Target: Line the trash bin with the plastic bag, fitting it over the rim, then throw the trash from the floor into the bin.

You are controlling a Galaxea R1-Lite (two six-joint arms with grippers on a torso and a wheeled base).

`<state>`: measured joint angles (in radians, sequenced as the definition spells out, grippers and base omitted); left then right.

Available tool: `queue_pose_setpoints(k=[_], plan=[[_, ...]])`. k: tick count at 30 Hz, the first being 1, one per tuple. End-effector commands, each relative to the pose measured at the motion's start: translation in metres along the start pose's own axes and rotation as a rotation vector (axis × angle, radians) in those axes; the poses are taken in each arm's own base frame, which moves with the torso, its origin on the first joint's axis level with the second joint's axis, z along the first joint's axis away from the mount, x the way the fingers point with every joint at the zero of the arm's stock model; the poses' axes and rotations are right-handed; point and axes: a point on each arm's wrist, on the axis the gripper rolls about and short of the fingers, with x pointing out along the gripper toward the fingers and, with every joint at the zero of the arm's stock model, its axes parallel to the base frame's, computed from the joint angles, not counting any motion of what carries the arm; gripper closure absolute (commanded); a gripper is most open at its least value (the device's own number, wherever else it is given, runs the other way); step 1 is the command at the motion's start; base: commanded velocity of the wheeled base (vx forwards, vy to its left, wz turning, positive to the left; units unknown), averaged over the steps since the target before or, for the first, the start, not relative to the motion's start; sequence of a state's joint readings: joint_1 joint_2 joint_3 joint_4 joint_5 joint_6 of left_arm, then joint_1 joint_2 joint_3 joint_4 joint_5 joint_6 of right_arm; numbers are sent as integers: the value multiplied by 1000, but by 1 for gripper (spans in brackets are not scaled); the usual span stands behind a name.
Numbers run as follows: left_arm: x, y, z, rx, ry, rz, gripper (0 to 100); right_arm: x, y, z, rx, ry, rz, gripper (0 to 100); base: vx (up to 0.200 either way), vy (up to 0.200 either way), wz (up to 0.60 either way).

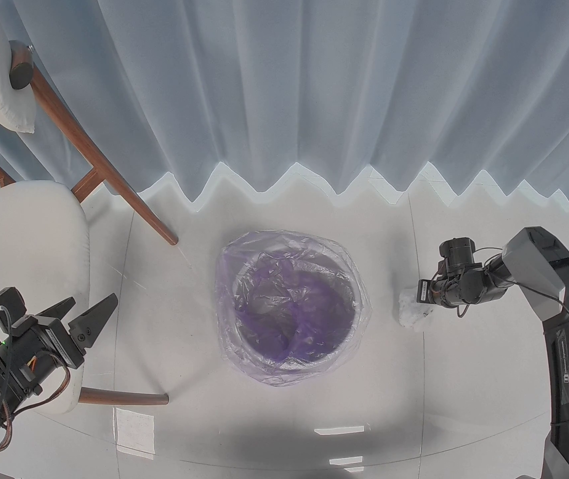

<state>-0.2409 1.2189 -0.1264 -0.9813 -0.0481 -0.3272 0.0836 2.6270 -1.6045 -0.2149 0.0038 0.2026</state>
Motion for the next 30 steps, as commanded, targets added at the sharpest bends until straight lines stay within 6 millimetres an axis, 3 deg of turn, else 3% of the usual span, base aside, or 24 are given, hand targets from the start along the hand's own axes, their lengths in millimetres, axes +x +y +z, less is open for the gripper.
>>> queue_pose_setpoints(k=[1,3,5,8,9,11,12,15,21,30], plan=[[-3,9,4,-5,-37,73,0,-126,3,22,32,-70,-1,100,0,0,0],[-7,12,4,-5,-50,95,0,-189,15,10,6,-104,46,100,0,0,0],[-13,14,0,-2,-47,107,0,-234,26,-11,-40,-135,114,100,0,0,0],[-21,14,-4,17,-49,107,0,-275,41,-40,-105,-250,213,100,0,0,0],[-25,13,-5,31,-55,105,0,-287,49,-58,-146,-311,275,100,0,0,0],[-27,13,-6,39,-58,104,0,-291,53,-68,-167,-335,305,100,0,0,0],[-31,13,-6,51,-73,103,0,-305,60,-94,-221,-368,390,100,0,0,0],[-38,13,-3,57,-114,123,0,-318,67,-120,-318,-329,510,100,0,0,0],[-53,11,4,58,-219,181,0,-316,77,-114,-439,-413,557,100,0,0,0],[-75,8,6,96,-296,189,0,-304,102,-126,-534,-380,666,100,0,0,0]])
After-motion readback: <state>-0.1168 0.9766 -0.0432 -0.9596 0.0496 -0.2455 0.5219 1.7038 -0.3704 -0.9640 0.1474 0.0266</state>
